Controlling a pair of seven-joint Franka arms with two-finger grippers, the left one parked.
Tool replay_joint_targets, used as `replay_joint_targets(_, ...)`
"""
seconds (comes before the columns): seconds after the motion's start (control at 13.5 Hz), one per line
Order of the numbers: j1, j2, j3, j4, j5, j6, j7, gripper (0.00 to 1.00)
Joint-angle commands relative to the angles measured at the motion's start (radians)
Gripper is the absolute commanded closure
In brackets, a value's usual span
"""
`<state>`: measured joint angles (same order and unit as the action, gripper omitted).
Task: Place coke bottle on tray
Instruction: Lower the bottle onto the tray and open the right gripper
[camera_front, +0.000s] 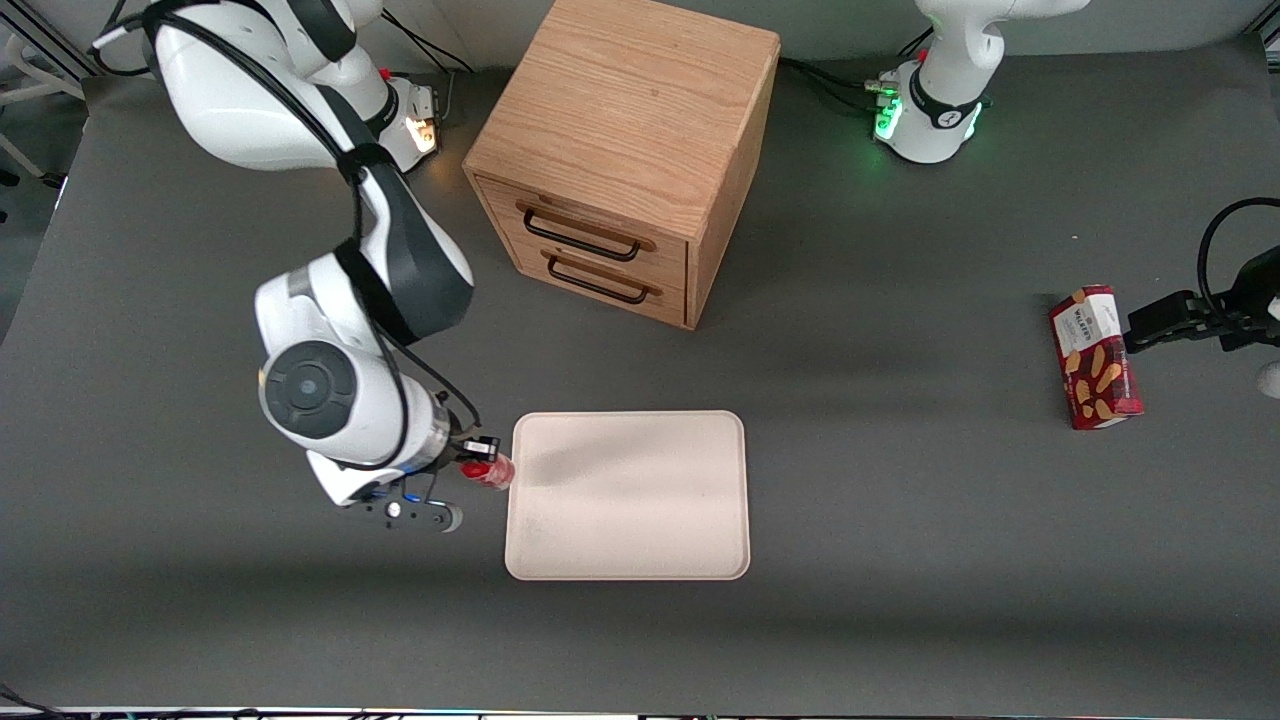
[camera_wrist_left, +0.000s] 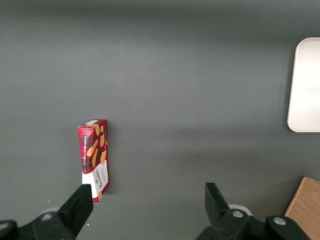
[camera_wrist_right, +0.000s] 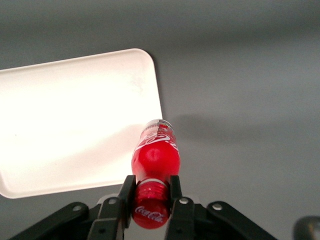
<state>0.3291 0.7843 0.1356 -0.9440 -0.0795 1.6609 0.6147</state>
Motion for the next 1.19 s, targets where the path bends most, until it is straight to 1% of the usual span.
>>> replay_joint_targets(0.0,0.010,0.050,0.024,0.074,-0.032,0.032,0.066,1.00)
replay_joint_targets(0.52,0.016,0.088,0.024,0.070,-0.037,0.111,0.071,1.00)
replay_joint_targets(0.96,0.016,0.115,0.021,0.045,-0.042,0.140,0.060,1.00)
replay_joint_targets(1.11,0.016,0.115,0.019,0.012,-0.042,0.170,0.062,1.00)
